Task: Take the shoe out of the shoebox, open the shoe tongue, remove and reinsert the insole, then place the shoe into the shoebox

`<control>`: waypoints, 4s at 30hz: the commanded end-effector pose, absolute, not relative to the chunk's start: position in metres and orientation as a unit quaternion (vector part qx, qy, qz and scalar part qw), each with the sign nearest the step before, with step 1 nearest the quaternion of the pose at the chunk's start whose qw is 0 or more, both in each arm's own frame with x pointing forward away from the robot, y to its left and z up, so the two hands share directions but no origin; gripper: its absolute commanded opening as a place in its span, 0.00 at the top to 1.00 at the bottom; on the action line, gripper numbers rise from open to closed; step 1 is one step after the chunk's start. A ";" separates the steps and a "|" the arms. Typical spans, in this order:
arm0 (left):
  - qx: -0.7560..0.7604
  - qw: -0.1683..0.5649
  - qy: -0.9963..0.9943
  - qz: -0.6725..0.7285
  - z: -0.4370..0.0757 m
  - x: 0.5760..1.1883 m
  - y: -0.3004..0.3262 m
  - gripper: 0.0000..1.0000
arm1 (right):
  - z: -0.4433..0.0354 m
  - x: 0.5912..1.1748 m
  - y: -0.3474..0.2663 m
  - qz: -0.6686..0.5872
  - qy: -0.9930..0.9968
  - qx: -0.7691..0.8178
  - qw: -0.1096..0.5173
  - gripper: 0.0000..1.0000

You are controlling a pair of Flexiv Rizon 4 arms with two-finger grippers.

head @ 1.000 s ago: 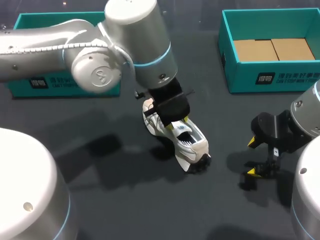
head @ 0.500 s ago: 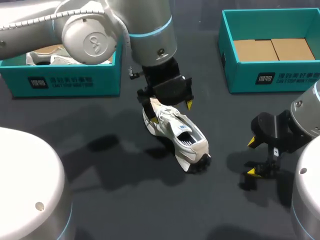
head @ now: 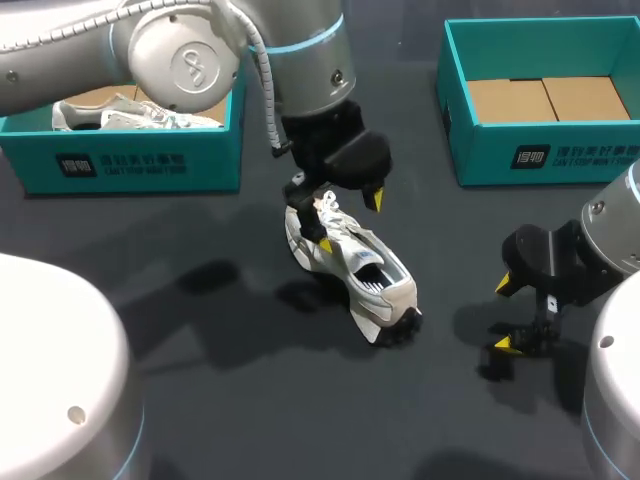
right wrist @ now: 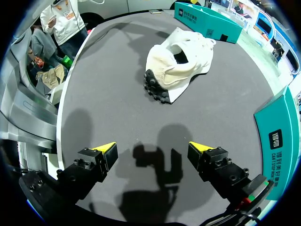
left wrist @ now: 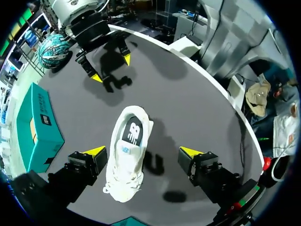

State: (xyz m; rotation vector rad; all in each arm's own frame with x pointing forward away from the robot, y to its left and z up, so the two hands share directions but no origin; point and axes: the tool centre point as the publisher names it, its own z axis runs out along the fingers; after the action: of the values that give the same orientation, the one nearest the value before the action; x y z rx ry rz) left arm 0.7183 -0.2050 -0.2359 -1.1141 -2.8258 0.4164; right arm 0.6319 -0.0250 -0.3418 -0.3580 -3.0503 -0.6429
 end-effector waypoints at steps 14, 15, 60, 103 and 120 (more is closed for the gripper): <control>0.122 0.077 -0.986 0.085 -0.247 0.692 -0.237 0.00 | -0.341 0.630 -0.025 -0.204 -0.972 -0.114 0.001 0.00; 0.122 0.077 -0.986 0.085 -0.247 0.692 -0.237 0.00 | -0.341 0.630 -0.025 -0.204 -0.972 -0.114 0.001 0.00; 0.366 0.064 -0.928 0.015 -0.330 0.652 -0.285 0.11 | -0.341 0.630 -0.025 -0.204 -0.972 -0.114 0.001 0.00; 0.279 0.034 -0.960 0.004 -0.354 0.647 -0.264 1.00 | -0.341 0.630 -0.025 -0.204 -0.972 -0.114 0.001 0.00; 0.103 0.031 -0.994 0.021 -0.280 0.669 -0.215 1.00 | -0.341 0.630 -0.025 -0.204 -0.972 -0.114 0.001 0.00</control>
State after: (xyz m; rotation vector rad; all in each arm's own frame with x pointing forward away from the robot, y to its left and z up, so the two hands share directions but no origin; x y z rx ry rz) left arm 0.6620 -0.2404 -0.3090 0.3331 -3.0727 0.0039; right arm 0.6319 -0.0250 -0.3418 -0.3580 -3.0503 -0.6429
